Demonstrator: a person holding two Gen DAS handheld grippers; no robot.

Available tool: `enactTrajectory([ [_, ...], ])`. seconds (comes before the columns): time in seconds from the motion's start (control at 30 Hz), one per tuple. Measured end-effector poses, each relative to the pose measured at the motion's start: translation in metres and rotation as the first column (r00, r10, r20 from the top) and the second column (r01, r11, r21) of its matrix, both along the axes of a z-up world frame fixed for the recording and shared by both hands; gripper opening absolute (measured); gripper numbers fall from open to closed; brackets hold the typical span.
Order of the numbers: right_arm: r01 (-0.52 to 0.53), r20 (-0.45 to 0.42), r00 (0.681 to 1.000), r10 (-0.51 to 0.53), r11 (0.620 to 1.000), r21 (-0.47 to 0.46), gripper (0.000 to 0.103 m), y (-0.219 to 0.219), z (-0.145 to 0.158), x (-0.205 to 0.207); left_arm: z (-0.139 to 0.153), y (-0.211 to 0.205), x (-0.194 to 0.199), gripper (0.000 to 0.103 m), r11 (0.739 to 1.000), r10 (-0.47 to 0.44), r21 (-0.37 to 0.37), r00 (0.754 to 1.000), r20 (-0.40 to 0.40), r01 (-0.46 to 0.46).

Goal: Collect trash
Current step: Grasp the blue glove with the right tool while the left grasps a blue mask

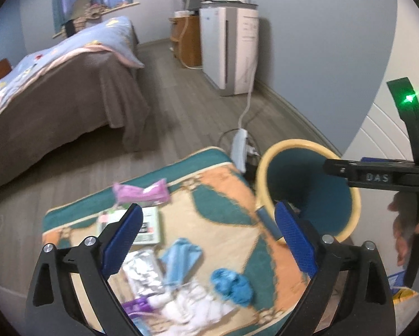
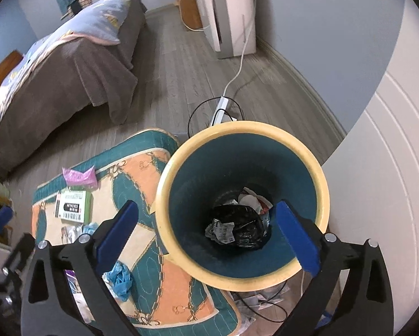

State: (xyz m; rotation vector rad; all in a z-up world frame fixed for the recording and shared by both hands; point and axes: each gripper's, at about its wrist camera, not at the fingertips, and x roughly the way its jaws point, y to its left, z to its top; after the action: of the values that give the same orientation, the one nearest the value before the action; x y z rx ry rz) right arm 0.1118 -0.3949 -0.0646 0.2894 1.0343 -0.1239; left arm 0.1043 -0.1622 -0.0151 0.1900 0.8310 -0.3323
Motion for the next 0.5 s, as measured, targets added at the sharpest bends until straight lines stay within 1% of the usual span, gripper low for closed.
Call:
enactTrajectory([
  [0.1,-0.03,0.023,0.999,0.032,0.998,-0.048,0.097,0.019,0.01,-0.005,0.006,0.02,-0.005,0.095,1.0,0.03,0.0,0.999,0.013,-0.03],
  [0.27,-0.067,0.06,0.995,0.078,0.982,-0.177,0.097,0.058,0.027,-0.014,0.018,0.063,-0.019,0.095,0.996,0.092,-0.002,0.995,0.037,-0.092],
  [0.3,-0.065,0.067,0.995,0.079,0.98,-0.187,0.097,0.065,0.03,-0.015,0.019,0.07,-0.023,0.096,0.995,0.103,-0.003,0.994,0.041,-0.103],
  [0.4,-0.076,0.083,0.992,0.092,0.982,-0.17,0.097,0.087,0.033,-0.02,0.02,0.1,-0.033,0.096,0.988,0.151,-0.01,0.988,0.042,-0.151],
  [0.5,-0.094,0.073,0.991,0.108,0.98,-0.175,0.097,0.115,0.029,-0.025,0.016,0.127,-0.04,0.096,0.98,0.2,-0.024,0.979,0.032,-0.2],
])
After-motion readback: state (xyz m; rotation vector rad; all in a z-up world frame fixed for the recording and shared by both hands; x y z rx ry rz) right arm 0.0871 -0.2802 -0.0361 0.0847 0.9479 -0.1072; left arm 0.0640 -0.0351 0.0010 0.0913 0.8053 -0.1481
